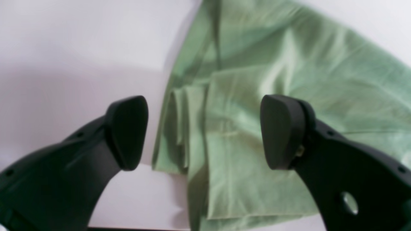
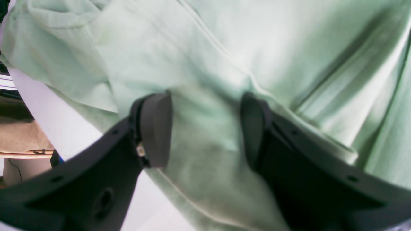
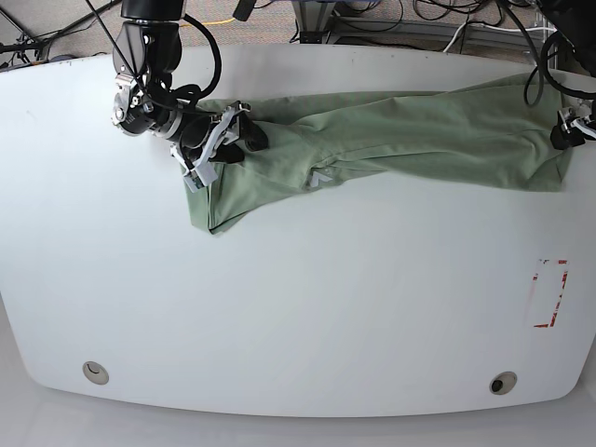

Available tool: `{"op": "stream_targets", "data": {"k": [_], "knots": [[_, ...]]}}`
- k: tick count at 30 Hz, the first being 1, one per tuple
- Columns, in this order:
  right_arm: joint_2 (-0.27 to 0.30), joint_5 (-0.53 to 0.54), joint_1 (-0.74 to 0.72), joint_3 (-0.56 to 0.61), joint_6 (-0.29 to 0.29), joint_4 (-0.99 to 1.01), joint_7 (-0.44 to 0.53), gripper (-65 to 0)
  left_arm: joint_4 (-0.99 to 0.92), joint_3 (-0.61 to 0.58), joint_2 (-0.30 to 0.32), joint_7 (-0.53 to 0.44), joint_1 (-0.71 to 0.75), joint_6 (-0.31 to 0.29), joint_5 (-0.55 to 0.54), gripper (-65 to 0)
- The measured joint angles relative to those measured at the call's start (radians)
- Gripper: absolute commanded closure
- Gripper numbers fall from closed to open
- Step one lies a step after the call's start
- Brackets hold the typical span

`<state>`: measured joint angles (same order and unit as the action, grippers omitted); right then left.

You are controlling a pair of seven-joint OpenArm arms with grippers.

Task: Fold the T-shirt properly
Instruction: 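Hold the folded strip with the right gripper while the left gripper adjusts its end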

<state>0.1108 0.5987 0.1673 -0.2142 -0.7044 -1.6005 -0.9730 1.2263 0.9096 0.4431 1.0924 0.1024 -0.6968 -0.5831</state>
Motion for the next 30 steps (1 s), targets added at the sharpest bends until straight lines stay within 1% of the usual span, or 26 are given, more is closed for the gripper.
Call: {"op": "stream_targets", "data": {"k": [6,11,15,16,18,19,22,24,25,30], "knots": [[0.001,0.000,0.000,0.000,0.000,-0.001,0.000,-33.5,-0.051,-0.009,0.012,-0.009,0.000,0.000,-0.001,-51.0],[0.000,0.000,0.000,0.000,0.000,-0.002,0.000,-33.5,-0.051,-0.122,0.017,-0.027,0.005,0.000,-0.020,-50.7],[0.001,-0.001,-0.003,0.000,0.000,-0.002,-0.005,-33.5,-0.042,-0.144,0.006,-0.060,0.032,-0.001,-0.048,-50.1],[0.001,0.000,-0.003,-0.002,0.000,-0.002,-0.006,-33.5,-0.040,-0.140,-0.001,-0.068,0.036,-0.002,-0.050,-48.2],[0.001,-0.001,-0.003,-0.002,0.000,-0.002,-0.006,-33.5,-0.036,-0.138,-0.007,-0.084,0.051,-0.002,-0.055,-41.3],[0.001,0.000,-0.003,-0.002,0.000,-0.002,-0.006,-33.5,-0.035,-0.138,-0.007,-0.085,0.058,-0.003,-0.055,-34.3],[0.001,-0.001,-0.005,-0.003,0.000,-0.002,-0.006,-33.5,-0.035,-0.139,-0.008,-0.086,0.075,-0.003,-0.063,-16.3],[0.001,-0.002,-0.005,-0.003,0.000,-0.002,-0.007,-33.5,-0.035,-0.139,-0.011,-0.084,0.084,-0.003,-0.068,-7.4],[0.001,-0.002,-0.005,-0.003,0.000,-0.002,-0.007,-33.5,-0.035,-0.139,-0.013,-0.084,0.084,-0.003,-0.069,-5.3],[0.000,-0.001,-0.005,-0.003,0.000,-0.001,-0.006,-33.5,-0.035,-0.137,-0.016,-0.072,0.083,-0.003,-0.070,-4.9]]}}
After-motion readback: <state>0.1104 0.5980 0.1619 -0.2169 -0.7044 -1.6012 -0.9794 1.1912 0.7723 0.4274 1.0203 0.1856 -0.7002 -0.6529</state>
